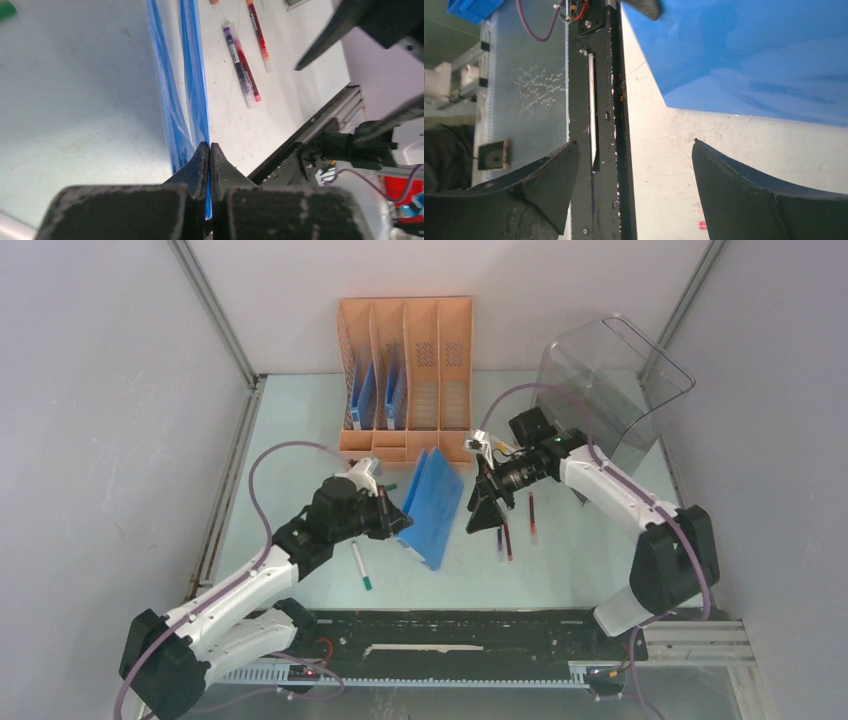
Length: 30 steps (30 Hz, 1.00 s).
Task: Organize the desk
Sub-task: Pick up the folder from the corner of the board.
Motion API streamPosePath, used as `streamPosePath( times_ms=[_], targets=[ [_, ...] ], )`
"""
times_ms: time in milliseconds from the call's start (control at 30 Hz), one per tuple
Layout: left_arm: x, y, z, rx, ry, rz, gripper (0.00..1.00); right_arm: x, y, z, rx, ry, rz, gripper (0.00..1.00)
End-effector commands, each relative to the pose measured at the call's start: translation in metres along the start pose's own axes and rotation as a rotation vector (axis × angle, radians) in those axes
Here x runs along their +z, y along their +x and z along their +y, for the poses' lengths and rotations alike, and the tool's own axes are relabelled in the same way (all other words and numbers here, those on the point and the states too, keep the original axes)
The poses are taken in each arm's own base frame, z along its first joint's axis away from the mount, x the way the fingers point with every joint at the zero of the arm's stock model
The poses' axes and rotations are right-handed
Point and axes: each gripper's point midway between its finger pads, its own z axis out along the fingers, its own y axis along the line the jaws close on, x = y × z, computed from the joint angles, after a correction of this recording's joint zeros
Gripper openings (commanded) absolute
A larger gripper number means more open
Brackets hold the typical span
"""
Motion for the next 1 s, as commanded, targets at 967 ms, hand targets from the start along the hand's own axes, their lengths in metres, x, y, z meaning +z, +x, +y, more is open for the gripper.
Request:
streamPosePath(
  times_ms=[967],
  targets=[
    [-0.004,0.001,-0.019,0.753,-0.211,0.343,0.0,-0.019,-0.075,-0.06,-0.948,0.094,0.111,1.0]
  ],
)
